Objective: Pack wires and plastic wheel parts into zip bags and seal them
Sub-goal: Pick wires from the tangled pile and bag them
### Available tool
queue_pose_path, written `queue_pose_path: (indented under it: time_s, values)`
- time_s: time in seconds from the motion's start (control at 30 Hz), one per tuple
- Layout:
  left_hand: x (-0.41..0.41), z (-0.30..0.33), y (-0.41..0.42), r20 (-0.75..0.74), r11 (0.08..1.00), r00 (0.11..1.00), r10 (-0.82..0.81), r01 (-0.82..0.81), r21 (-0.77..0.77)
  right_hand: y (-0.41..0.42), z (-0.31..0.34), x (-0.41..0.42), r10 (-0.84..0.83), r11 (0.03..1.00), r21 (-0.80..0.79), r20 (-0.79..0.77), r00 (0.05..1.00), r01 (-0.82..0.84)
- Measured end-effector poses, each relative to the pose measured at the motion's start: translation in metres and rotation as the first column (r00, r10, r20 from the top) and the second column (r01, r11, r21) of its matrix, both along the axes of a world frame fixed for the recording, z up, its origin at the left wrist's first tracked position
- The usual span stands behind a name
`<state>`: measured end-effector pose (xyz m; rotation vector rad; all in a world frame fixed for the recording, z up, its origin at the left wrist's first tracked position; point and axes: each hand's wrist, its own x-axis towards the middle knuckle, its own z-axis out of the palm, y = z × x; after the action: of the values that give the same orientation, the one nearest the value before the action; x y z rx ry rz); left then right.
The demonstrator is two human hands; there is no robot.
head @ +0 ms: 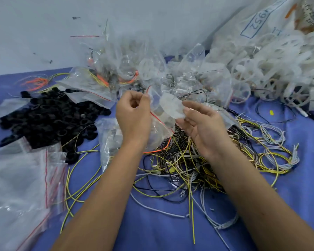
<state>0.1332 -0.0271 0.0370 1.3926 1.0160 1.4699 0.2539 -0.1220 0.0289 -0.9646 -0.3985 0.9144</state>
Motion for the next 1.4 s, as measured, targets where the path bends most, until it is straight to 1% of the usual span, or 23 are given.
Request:
queue_pose_path:
  time_s: [0.07,0.13,0.17,0.23,0.3,0.37,0.5,0.6,0.63,0.77,0.8,0.83,0.9,0.93,0.97,1.03,1.13,1.17,1.2,1.23,1.27,1.33,1.4]
  values:
    - [-0.001,0.005,-0.003,-0.035,0.998,0.999,-0.011,0.013,0.056,-0.001,-0.002,-0.002,0.006,0.999,-0.039,0.093,0.996,-0.002]
    - [-0.001,0.010,-0.008,-0.120,0.990,0.993,-0.021,0.037,0.136,-0.002,-0.004,-0.005,-0.004,0.998,-0.061,0.302,0.953,0.023]
    - [-0.001,0.013,-0.010,-0.159,0.982,0.987,-0.018,0.047,0.183,-0.003,-0.005,-0.005,-0.023,0.996,-0.067,0.448,0.894,0.059]
    - [-0.002,0.019,-0.012,-0.233,0.957,0.973,0.004,0.064,0.284,-0.004,-0.005,-0.007,-0.059,0.992,-0.042,0.694,0.717,0.122]
    - [-0.003,0.022,-0.012,-0.320,0.921,0.946,0.039,0.090,0.378,-0.004,-0.005,-0.011,-0.061,0.993,-0.005,0.821,0.568,0.114]
    - [-0.001,0.022,-0.014,-0.380,0.894,0.924,0.036,0.140,0.426,-0.003,-0.006,-0.017,-0.040,0.999,0.024,0.853,0.521,0.037]
    - [0.003,0.021,-0.019,-0.386,0.882,0.923,0.017,0.168,0.440,-0.002,-0.005,-0.020,0.084,0.984,0.017,0.835,0.544,-0.178]
    - [0.005,0.025,-0.022,-0.337,0.891,0.941,-0.035,0.182,0.416,-0.004,-0.003,-0.021,0.226,0.959,-0.134,0.893,0.389,-0.248]
    - [0.006,0.028,-0.022,-0.309,0.900,0.950,-0.051,0.178,0.399,-0.004,-0.005,-0.019,0.271,0.947,-0.180,0.893,0.360,-0.267]
    - [0.002,0.036,-0.015,-0.133,0.951,0.988,-0.076,0.112,0.289,-0.010,0.001,-0.014,0.374,0.913,-0.244,0.819,0.434,-0.327]
    - [0.001,0.037,-0.013,-0.101,0.960,0.990,-0.099,0.122,0.252,-0.011,0.002,-0.017,0.349,0.920,-0.224,0.842,0.412,-0.321]
    - [0.000,0.037,-0.011,-0.080,0.964,0.988,-0.133,0.148,0.221,-0.009,0.000,-0.020,0.284,0.942,-0.191,0.890,0.356,-0.275]
    - [-0.001,0.035,-0.010,-0.054,0.961,0.978,-0.199,0.206,0.182,-0.005,-0.006,-0.025,0.112,0.988,-0.082,0.964,0.242,-0.131]
    - [-0.002,0.035,-0.009,-0.046,0.956,0.971,-0.236,0.240,0.167,-0.002,-0.009,-0.025,0.039,0.997,-0.024,0.975,0.217,-0.069]
    - [-0.004,0.034,-0.008,-0.038,0.949,0.962,-0.271,0.273,0.155,0.000,-0.011,-0.024,-0.018,1.000,0.022,0.974,0.226,-0.016]
    - [-0.011,0.033,0.000,-0.047,0.945,0.958,-0.284,0.288,0.154,0.000,-0.011,-0.022,-0.106,0.993,0.085,0.946,0.307,0.082]
    - [-0.026,0.028,0.018,-0.242,0.950,0.965,-0.104,0.168,0.264,0.003,-0.005,-0.024,-0.162,0.974,0.071,0.878,0.450,0.213]
    - [-0.031,0.026,0.023,-0.301,0.949,0.951,-0.069,0.156,0.274,0.005,-0.002,-0.026,-0.153,0.980,0.051,0.817,0.557,0.195]
    - [-0.034,0.024,0.027,-0.350,0.955,0.933,-0.081,0.173,0.240,0.008,0.004,-0.028,-0.133,0.990,0.061,0.704,0.698,0.128]
    - [-0.038,0.022,0.030,-0.388,0.963,0.912,-0.134,0.212,0.165,0.010,0.009,-0.029,-0.093,0.994,0.096,0.562,0.822,0.047]
    - [-0.042,0.021,0.032,-0.412,0.966,0.888,-0.204,0.251,0.063,0.012,0.015,-0.029,-0.035,0.990,0.137,0.417,0.908,-0.025]
    - [-0.051,0.019,0.034,-0.400,0.927,0.837,-0.374,0.353,-0.128,0.015,0.025,-0.029,0.055,0.973,0.203,0.235,0.970,-0.105]
    - [-0.061,0.019,0.032,-0.294,0.826,0.774,-0.561,0.501,-0.258,0.018,0.031,-0.027,0.108,0.966,0.215,0.180,0.978,-0.146]
